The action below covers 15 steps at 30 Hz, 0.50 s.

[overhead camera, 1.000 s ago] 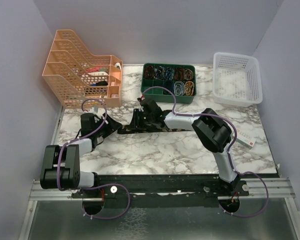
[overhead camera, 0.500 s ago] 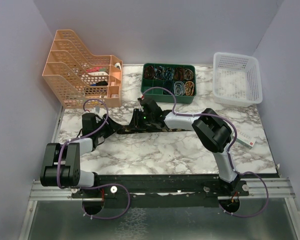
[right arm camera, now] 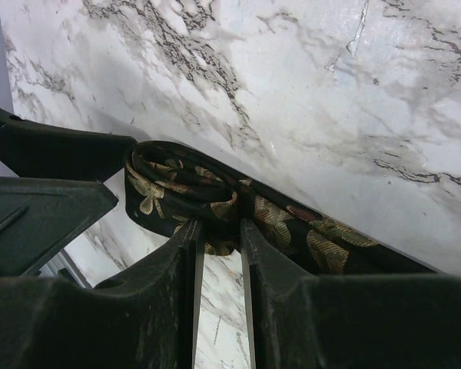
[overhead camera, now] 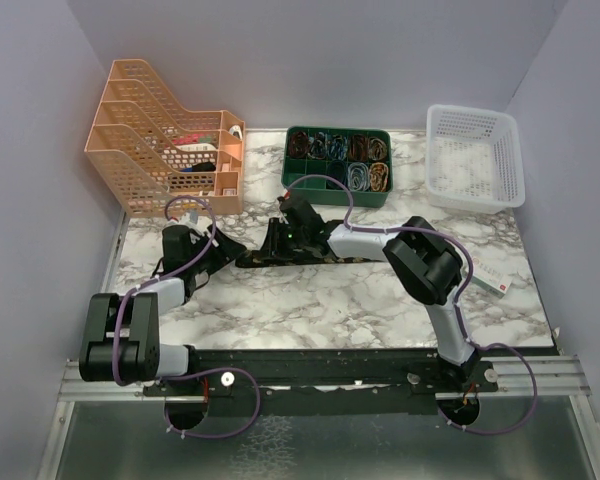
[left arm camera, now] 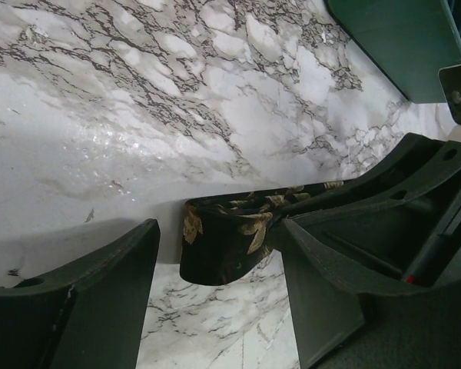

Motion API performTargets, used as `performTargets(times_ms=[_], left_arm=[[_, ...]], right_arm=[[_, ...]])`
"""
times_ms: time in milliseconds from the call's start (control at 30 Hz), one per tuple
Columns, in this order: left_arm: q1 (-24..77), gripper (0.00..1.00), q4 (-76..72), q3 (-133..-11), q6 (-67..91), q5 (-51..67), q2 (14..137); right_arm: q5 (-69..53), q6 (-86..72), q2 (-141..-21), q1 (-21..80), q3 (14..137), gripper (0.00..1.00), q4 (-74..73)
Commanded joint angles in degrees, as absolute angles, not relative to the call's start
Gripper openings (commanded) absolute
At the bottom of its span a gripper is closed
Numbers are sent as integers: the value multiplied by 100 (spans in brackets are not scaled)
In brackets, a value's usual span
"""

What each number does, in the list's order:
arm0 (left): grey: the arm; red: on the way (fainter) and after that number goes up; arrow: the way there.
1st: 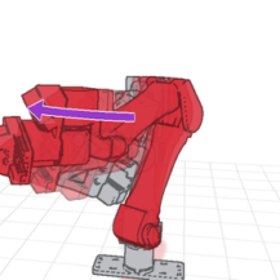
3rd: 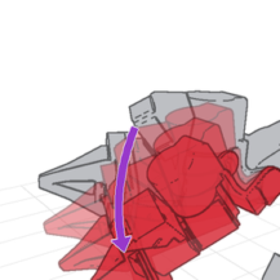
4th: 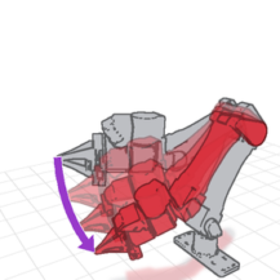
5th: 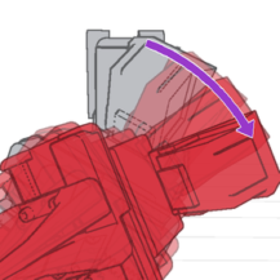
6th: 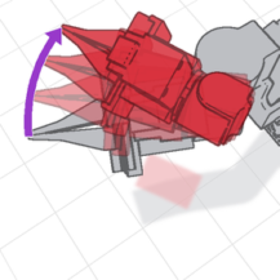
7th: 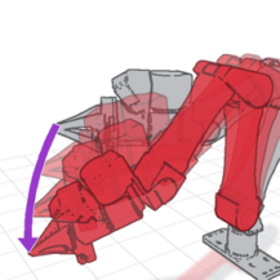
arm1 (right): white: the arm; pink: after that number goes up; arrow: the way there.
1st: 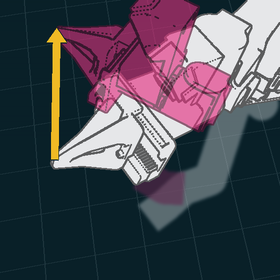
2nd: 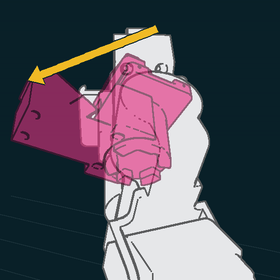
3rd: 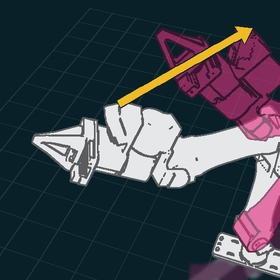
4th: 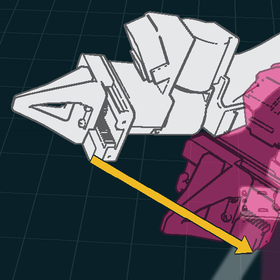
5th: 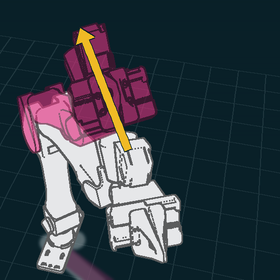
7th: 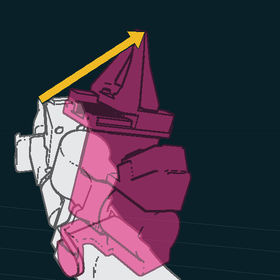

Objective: Roll the ties
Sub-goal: Roll the tie at the center of the board.

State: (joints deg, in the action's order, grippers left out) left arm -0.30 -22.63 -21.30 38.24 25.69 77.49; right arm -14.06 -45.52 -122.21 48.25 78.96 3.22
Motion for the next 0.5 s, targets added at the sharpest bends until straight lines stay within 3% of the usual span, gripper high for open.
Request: performTargets(times_ms=[0,233,467], left_arm=[[-11,66,-2347,-2047,3713,2516,7579],[-9,64,-2355,-2033,3390,2706,7690],[-9,56,-2430,-2030,3265,2951,7819]], right_arm=[[-1204,-4571,-12400,4773,8007,31,53],[-1279,-4614,-12460,4728,7997,31,62],[-1325,-4632,-12498,4697,7983,31,74]])
